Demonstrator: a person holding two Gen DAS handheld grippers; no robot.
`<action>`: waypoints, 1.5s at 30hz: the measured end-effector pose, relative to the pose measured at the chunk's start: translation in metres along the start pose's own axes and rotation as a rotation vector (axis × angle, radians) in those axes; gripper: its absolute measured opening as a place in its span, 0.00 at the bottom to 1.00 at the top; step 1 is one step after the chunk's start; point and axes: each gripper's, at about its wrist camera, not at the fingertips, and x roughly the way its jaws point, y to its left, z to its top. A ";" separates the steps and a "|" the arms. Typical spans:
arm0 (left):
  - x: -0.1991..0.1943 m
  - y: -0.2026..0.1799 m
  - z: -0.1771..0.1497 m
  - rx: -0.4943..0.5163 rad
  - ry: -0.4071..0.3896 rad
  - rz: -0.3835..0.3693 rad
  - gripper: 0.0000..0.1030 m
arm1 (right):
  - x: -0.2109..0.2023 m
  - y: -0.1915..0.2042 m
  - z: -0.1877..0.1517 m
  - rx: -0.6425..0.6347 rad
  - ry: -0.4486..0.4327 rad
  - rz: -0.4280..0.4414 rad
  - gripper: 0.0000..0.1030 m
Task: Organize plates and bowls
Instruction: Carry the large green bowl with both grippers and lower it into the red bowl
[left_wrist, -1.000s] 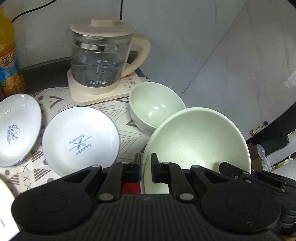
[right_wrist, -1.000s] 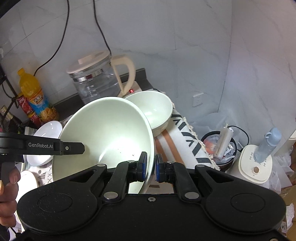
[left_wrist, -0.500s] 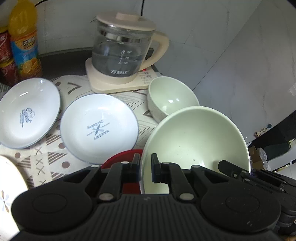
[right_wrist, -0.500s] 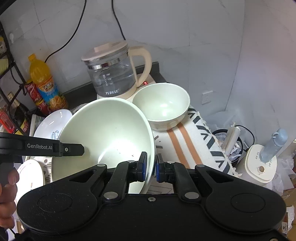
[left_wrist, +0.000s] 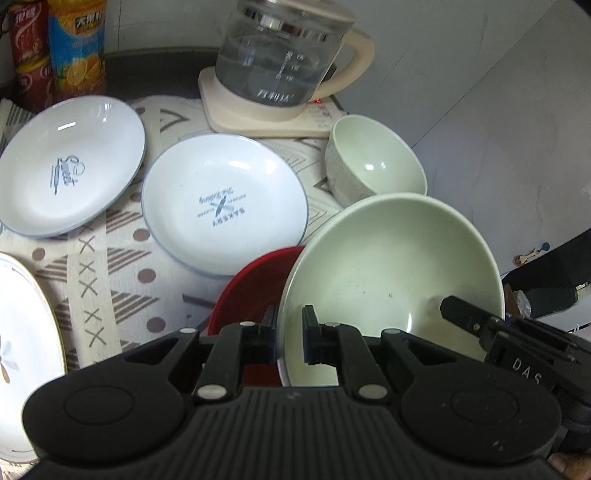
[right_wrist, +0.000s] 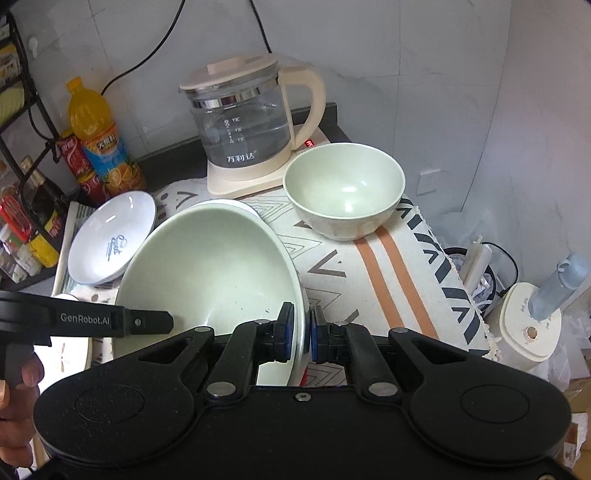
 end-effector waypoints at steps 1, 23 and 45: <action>0.002 0.002 -0.001 -0.003 0.007 0.002 0.09 | 0.002 0.001 0.000 -0.005 0.004 -0.001 0.07; 0.018 0.023 0.005 -0.035 0.086 0.062 0.13 | 0.037 0.014 -0.002 -0.043 0.059 -0.024 0.08; 0.024 0.034 0.002 -0.043 0.086 0.156 0.36 | 0.049 0.023 -0.006 -0.120 0.098 -0.005 0.08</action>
